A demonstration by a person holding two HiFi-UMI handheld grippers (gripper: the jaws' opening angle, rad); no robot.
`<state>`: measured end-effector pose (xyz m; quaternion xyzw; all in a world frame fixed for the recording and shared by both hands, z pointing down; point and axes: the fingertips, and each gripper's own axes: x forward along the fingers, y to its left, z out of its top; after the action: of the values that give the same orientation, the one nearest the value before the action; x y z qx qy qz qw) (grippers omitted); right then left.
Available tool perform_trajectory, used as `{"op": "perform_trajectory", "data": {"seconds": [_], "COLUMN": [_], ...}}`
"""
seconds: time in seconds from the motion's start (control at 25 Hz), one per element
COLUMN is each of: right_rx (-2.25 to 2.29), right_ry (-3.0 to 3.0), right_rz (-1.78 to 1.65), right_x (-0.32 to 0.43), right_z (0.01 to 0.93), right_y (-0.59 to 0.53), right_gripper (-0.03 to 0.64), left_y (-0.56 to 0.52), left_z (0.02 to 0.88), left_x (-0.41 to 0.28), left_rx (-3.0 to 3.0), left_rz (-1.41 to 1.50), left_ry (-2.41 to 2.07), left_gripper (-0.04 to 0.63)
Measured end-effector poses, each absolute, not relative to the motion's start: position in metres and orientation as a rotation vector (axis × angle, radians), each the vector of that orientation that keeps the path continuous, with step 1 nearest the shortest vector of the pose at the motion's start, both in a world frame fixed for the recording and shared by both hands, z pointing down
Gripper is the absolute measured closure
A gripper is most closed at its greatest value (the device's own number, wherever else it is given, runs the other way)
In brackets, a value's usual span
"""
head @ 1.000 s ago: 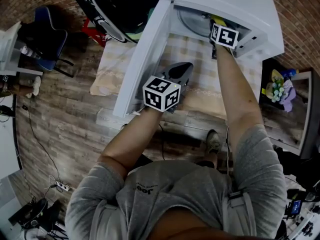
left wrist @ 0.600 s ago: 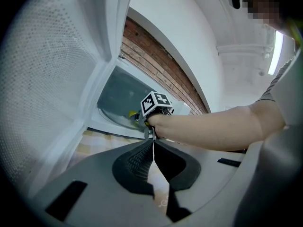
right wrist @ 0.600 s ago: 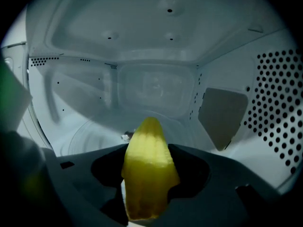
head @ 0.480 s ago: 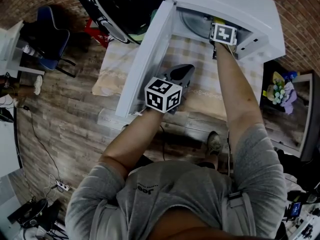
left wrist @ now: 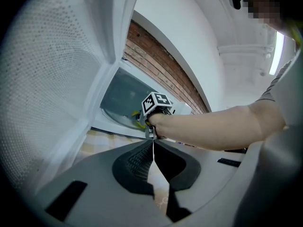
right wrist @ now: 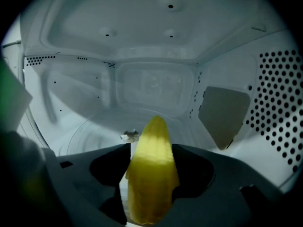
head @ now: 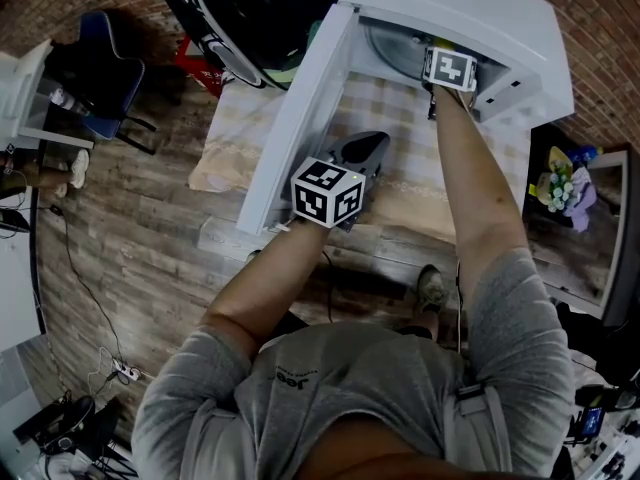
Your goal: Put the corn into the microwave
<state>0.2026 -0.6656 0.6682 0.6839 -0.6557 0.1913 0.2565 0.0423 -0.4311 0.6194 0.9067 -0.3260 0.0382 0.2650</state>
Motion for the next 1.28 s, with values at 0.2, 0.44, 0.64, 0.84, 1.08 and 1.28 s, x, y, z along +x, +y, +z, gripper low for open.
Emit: {"op": "perform_trajectory", "data": {"seconds": [0.2,0.44,0.64,0.84,1.08,1.28], "right_rx": [1.837,1.834,1.829,1.807,1.784,1.798], "right_ry": [-1.809,-1.829,-1.860,-1.895,-1.926,-1.938], "right_rz": [0.505,0.507,0.489,0.414,0.420,0.448], "right_x": [0.198,0.196,0.192,0.189,0.188,0.191], "right_z": [0.668,0.668,0.662,0.650,0.643,0.641], "right_y": [-0.665,-0.659,-0.647,-0.631,-0.618,-0.612], "right_gripper": [0.318,0.301,0.298,0.298,0.296,0.296], "left_y": [-0.430,-0.427,-0.423,-0.419,-0.414,-0.406], "left_z": [0.617,0.615,0.612,0.606,0.598,0.594], "left_x": [0.043,0.043,0.043,0.046,0.047,0.047], "left_rx": [2.455,2.454,2.458,2.470,2.472,2.487], "left_rz": [0.097,0.097,0.095,0.094,0.091,0.104], "left_ry": [-0.877,-0.875,-0.875,-0.870,-0.874,-0.875], "left_gripper": [0.572,0.572,0.572,0.572,0.571,0.572]}}
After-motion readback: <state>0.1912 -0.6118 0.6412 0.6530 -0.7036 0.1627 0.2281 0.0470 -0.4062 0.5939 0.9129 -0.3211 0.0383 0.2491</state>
